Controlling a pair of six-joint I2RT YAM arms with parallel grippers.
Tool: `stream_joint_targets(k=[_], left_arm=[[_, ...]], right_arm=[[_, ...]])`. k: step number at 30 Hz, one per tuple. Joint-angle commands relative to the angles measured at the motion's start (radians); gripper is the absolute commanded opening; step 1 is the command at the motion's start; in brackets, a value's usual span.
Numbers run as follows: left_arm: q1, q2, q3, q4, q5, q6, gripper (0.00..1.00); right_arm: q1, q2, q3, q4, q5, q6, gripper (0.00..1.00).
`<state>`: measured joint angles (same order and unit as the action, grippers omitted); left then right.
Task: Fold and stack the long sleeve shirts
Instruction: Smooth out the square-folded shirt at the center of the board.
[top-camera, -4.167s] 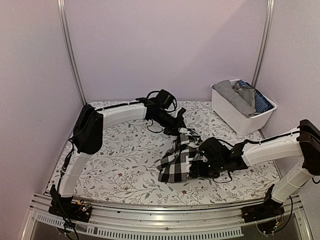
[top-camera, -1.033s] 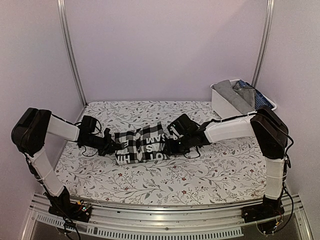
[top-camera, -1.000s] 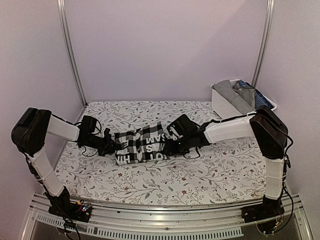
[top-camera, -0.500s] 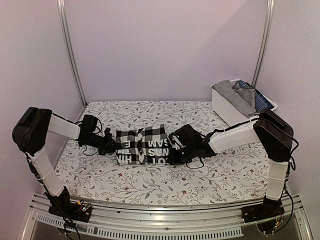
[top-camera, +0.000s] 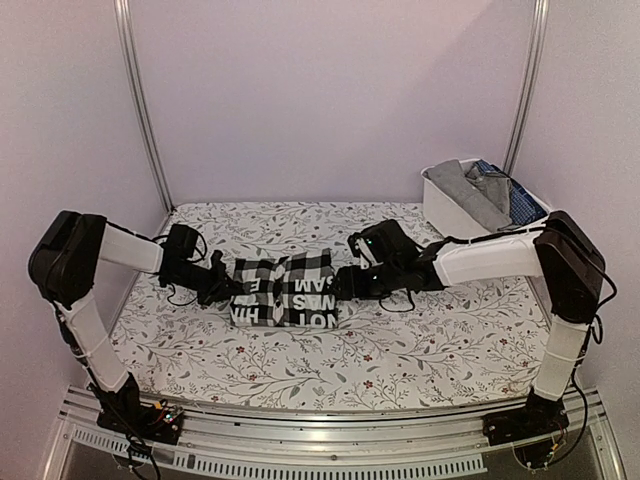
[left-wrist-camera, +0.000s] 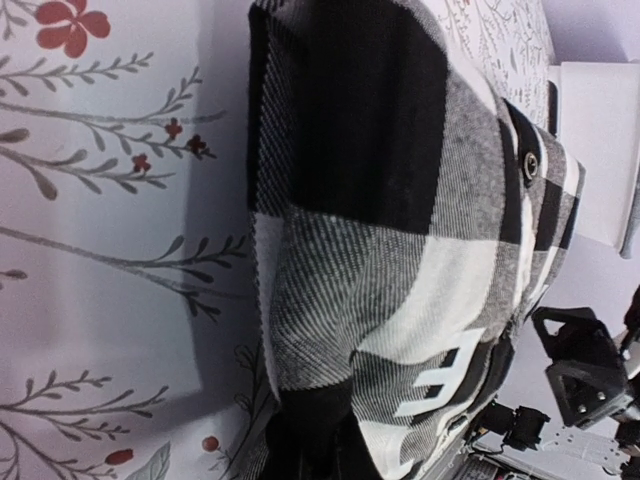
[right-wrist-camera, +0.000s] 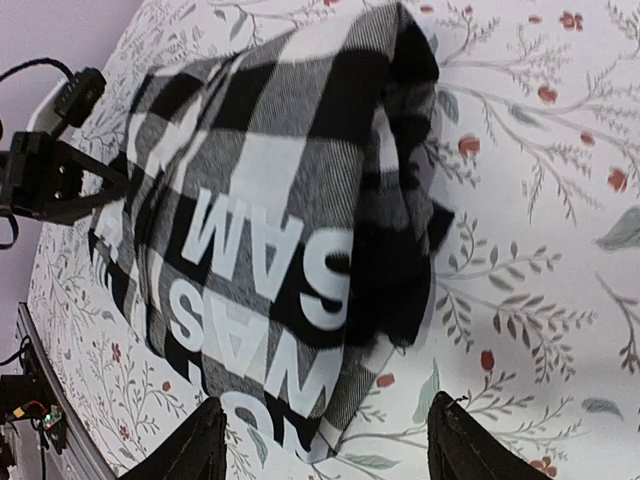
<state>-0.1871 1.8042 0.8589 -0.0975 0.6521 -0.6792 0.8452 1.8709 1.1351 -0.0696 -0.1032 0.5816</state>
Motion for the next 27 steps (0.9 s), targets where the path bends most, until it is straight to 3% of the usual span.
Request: stream_joint_targets(k=[1,9,15,23,24,27], left_arm=[[-0.006,0.028,0.026,-0.020,-0.020,0.028,0.00],[-0.016,0.039,0.053,-0.035,-0.024,0.033,0.00],[-0.021,0.040,0.059,-0.037,-0.027,0.032,0.00],[-0.028,0.052,0.058,-0.026,-0.024,0.027,0.00],[-0.028,0.052,0.058,-0.025,-0.024,0.027,0.00],[-0.028,0.051,0.057,-0.025,-0.024,0.028,0.00]], right_arm=[[-0.056,0.064,0.144,-0.002,-0.023,-0.068,0.68],[-0.079,0.254,0.353,-0.075,-0.029,-0.107,0.68],[-0.080,0.295,0.363,-0.080,-0.049,-0.103,0.66],[-0.078,0.310,0.391,-0.094,-0.089,-0.076,0.35],[-0.078,0.310,0.394,-0.110,-0.085,-0.072,0.34],[-0.077,0.294,0.371,-0.133,-0.050,-0.064,0.50]])
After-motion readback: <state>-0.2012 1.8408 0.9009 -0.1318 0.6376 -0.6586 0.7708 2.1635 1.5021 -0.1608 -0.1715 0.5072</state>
